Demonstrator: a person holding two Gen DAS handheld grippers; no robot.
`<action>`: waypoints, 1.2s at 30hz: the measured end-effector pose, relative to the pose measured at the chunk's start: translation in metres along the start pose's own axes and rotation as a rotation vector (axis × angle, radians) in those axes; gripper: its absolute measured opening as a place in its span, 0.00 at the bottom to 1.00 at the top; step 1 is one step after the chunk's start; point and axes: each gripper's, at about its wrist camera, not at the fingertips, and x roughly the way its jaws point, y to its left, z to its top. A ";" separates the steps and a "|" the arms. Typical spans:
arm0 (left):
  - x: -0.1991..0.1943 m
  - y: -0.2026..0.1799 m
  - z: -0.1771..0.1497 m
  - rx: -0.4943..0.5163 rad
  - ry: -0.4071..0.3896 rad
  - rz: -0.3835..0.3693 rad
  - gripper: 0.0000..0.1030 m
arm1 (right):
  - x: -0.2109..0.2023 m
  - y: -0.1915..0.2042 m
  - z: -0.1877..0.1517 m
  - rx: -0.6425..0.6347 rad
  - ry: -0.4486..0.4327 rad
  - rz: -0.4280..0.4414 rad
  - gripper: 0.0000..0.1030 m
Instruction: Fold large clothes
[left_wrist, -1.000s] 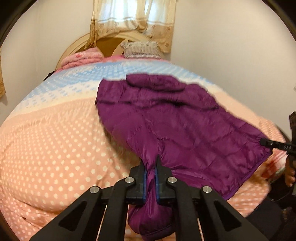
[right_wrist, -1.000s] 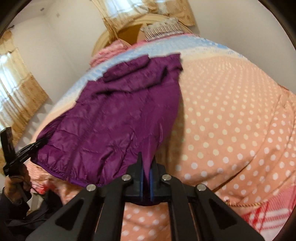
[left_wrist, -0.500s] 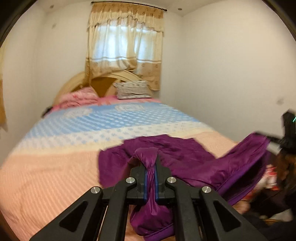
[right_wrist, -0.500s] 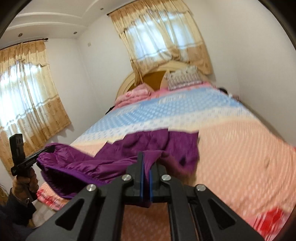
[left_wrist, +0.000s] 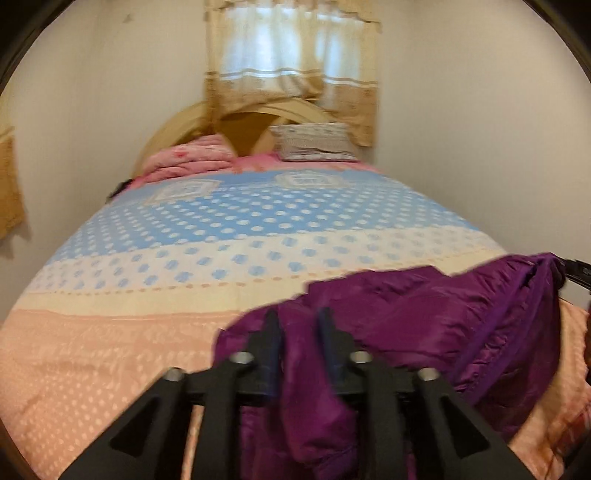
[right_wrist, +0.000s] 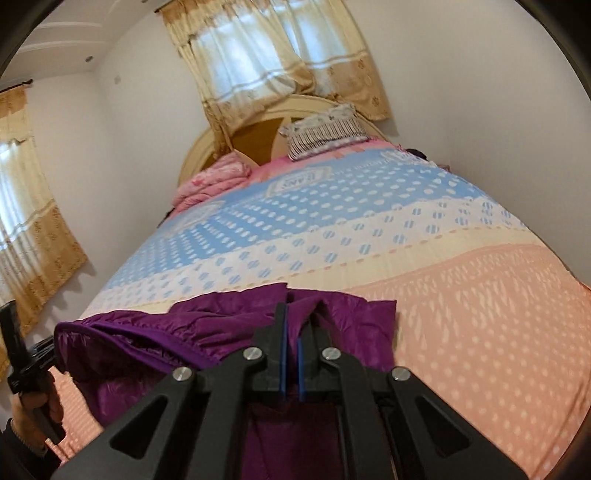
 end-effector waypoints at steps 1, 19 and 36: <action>0.000 0.002 0.001 -0.007 -0.026 0.049 0.62 | 0.006 0.001 0.000 -0.004 0.010 -0.013 0.06; 0.097 -0.024 -0.009 0.037 0.047 0.258 0.90 | 0.119 -0.022 0.011 0.116 0.167 -0.136 0.44; 0.116 -0.069 -0.004 0.051 0.051 0.253 0.90 | 0.161 0.108 -0.035 -0.316 0.235 -0.153 0.36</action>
